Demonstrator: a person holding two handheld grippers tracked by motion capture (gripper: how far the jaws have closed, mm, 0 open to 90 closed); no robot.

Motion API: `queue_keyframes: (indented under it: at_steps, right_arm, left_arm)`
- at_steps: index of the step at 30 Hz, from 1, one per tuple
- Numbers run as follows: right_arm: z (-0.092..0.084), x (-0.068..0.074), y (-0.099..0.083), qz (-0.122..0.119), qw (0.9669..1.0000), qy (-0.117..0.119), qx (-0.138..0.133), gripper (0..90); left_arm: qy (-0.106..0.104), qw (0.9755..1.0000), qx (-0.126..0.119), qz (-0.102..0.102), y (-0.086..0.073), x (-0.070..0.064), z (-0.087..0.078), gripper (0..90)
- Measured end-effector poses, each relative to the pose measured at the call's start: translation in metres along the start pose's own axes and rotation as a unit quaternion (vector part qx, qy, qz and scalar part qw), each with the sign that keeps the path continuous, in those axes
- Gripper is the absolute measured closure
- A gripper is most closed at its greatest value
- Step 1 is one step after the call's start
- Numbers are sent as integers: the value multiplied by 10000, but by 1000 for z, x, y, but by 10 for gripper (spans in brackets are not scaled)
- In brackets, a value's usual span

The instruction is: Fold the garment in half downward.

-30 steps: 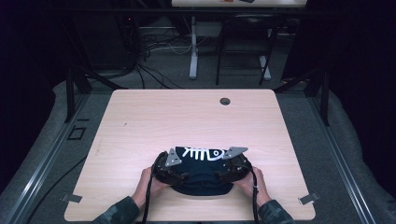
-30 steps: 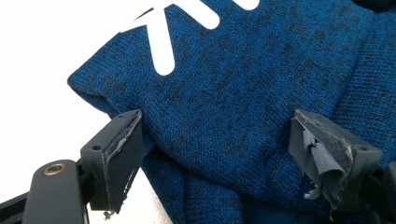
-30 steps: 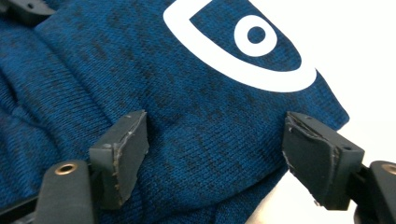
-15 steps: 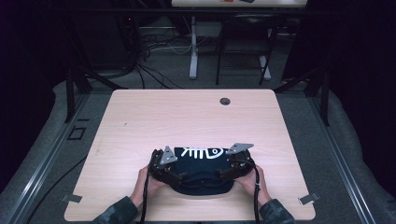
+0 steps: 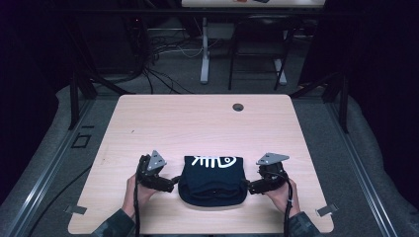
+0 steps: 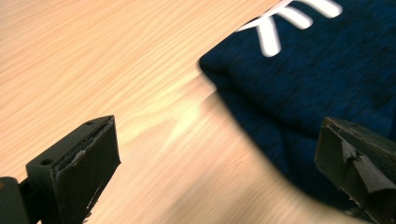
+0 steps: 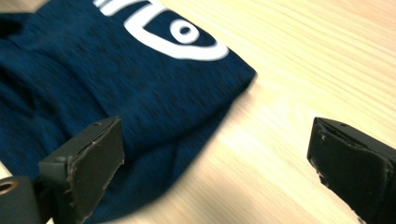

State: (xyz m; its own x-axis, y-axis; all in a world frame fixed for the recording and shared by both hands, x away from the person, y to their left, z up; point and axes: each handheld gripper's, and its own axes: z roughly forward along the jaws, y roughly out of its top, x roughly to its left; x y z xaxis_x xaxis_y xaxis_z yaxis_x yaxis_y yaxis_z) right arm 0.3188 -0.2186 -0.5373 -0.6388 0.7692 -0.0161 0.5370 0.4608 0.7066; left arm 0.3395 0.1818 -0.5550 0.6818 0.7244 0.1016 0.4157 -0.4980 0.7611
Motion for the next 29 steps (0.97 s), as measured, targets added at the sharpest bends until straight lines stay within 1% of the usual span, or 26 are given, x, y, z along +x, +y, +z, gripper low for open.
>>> queue_keyframes:
  at_steps: [1,5,9,11,12,16,20,22,24,26,29]
  right_arm:
    - [-1,-2,-3,73,10000,-11,-16,35]
    - [-4,-9,-13,203,9997,-100,52,35]
    - [-5,-15,-24,335,9992,-166,119,37]
    - [-5,-19,-30,368,9988,-226,251,38]
    - [-5,-21,-33,389,9985,-275,274,38]
    - [-3,-28,-42,510,9975,-298,394,38]
    - [1,-34,-49,578,9965,-335,510,39]
    - [2,-36,-51,623,9959,-355,554,39]
    - [4,-38,-53,629,9956,-323,618,39]
    - [5,-38,-54,594,9956,-376,614,39]
    - [5,-38,-55,577,9958,-362,617,37]
  left_arm:
    - [34,10000,45,-26,-2,2,0,0]
    - [216,9996,193,-10,-10,9,0,0]
    - [252,9990,359,-41,-16,14,4,0]
    - [270,9987,417,-68,-18,16,5,0]
    - [276,9986,446,-85,-19,17,6,0]
    - [232,9983,491,-192,-23,21,10,0]
    - [205,9975,604,-310,-27,25,15,0]
    - [185,9972,657,-318,-29,27,16,0]
    - [172,9970,656,-377,-30,28,17,0]
    - [141,9971,629,-417,-30,28,17,0]
    - [53,9967,589,-559,-32,30,19,0]
